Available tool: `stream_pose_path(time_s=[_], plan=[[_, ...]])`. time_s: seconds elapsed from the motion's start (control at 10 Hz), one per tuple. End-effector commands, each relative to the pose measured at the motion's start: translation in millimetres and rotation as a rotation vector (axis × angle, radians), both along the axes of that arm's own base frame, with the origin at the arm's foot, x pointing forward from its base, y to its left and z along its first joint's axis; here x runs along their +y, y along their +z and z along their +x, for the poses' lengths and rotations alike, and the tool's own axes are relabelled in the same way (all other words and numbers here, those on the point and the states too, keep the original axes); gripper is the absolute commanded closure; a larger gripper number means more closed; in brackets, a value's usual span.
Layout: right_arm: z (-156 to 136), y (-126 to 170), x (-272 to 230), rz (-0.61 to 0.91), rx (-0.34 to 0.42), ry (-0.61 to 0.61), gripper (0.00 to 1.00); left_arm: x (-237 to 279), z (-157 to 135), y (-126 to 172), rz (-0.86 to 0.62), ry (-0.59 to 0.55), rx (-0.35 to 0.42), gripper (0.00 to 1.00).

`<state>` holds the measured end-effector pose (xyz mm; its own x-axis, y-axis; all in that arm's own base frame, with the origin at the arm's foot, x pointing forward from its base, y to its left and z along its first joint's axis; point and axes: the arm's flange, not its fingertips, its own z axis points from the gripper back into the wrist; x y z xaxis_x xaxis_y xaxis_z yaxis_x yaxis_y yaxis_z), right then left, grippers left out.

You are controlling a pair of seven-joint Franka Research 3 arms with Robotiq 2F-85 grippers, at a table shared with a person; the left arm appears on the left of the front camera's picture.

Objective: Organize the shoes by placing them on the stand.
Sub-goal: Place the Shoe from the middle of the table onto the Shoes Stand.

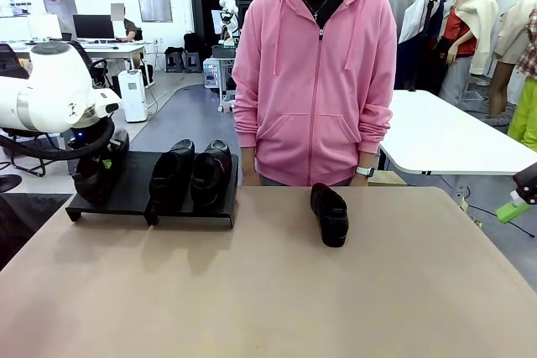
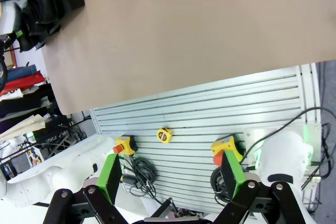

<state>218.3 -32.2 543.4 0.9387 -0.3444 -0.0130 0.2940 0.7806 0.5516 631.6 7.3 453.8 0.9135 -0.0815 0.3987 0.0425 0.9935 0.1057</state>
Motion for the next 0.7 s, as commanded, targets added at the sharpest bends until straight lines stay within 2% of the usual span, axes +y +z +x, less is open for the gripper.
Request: stream_pose_path(time_s=[0.0, 0.3, 0.5, 0.6], plan=[[0.5, 4.9, 2.9, 0.034, -0.001, -0.007, 0.0, -0.7, 1.7, 7.6, 0.007, 0.015, -0.004, 0.0], [0.5, 4.9, 2.9, 0.034, -0.001, -0.007, 0.0, -6.2, -6.1, 14.8, -0.005, -0.01, -0.02, 0.0], [0.5, 4.9, 2.9, 0.034, -0.001, -0.007, 0.0, -23.4, -34.9, 47.4, -0.046, -0.077, -0.004, 0.0], [0.5, 4.9, 2.9, 0.034, -0.001, -0.007, 0.0, -30.9, -56.3, 66.6, -0.01, -0.127, 0.006, 0.0]])
